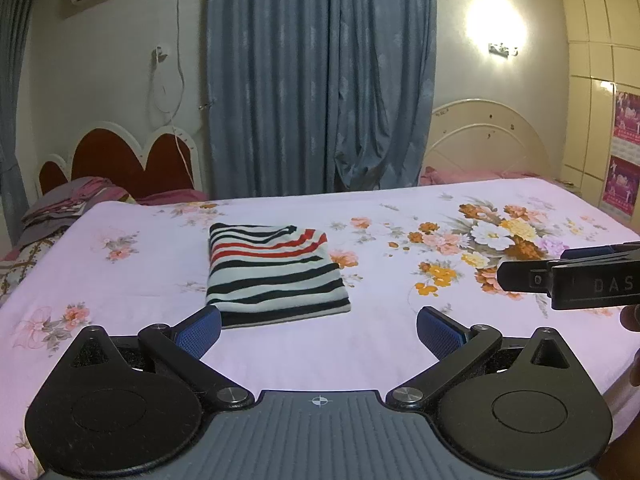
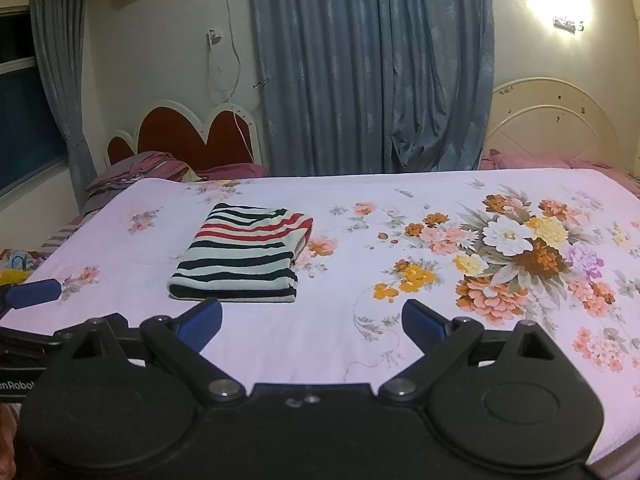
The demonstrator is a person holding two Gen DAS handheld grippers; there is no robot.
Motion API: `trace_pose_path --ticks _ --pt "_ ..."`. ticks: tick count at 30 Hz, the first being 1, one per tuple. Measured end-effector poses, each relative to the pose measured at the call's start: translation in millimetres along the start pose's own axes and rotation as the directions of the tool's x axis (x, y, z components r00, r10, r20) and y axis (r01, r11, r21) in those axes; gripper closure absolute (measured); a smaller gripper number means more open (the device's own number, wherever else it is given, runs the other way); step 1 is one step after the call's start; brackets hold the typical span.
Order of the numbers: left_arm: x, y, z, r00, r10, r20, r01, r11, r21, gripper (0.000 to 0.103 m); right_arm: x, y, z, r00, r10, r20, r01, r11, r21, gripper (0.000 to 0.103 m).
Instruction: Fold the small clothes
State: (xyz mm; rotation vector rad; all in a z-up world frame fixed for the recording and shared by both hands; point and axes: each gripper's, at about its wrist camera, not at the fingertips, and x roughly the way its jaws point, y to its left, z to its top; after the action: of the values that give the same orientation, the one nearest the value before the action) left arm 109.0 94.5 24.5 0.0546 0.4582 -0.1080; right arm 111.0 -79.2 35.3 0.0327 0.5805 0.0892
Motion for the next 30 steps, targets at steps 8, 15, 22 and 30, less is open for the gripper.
trace_pose_path --ticks 8,15,22,30 --pt "-0.1 -2.6 1.0 1.0 -0.002 0.001 0.002 1.0 0.011 0.0 0.5 -0.3 0.6 1.0 0.002 -0.003 -0.002 1.0 0.0 0.007" --pt "0.3 -3.5 3.3 1.0 -0.002 0.005 0.002 1.0 0.013 0.0 0.7 -0.5 0.5 1.0 0.003 -0.001 -0.003 1.0 0.0 0.007" --pt "1.4 -4.0 3.7 1.0 -0.002 0.002 0.002 1.0 0.016 0.0 2.0 0.4 1.4 1.0 0.007 -0.005 -0.007 1.0 -0.005 0.007" --pt "1.8 -3.3 3.8 1.0 -0.002 0.002 0.002 1.0 0.012 0.0 2.1 2.2 1.5 1.0 0.008 -0.006 -0.008 1.0 -0.012 0.007"
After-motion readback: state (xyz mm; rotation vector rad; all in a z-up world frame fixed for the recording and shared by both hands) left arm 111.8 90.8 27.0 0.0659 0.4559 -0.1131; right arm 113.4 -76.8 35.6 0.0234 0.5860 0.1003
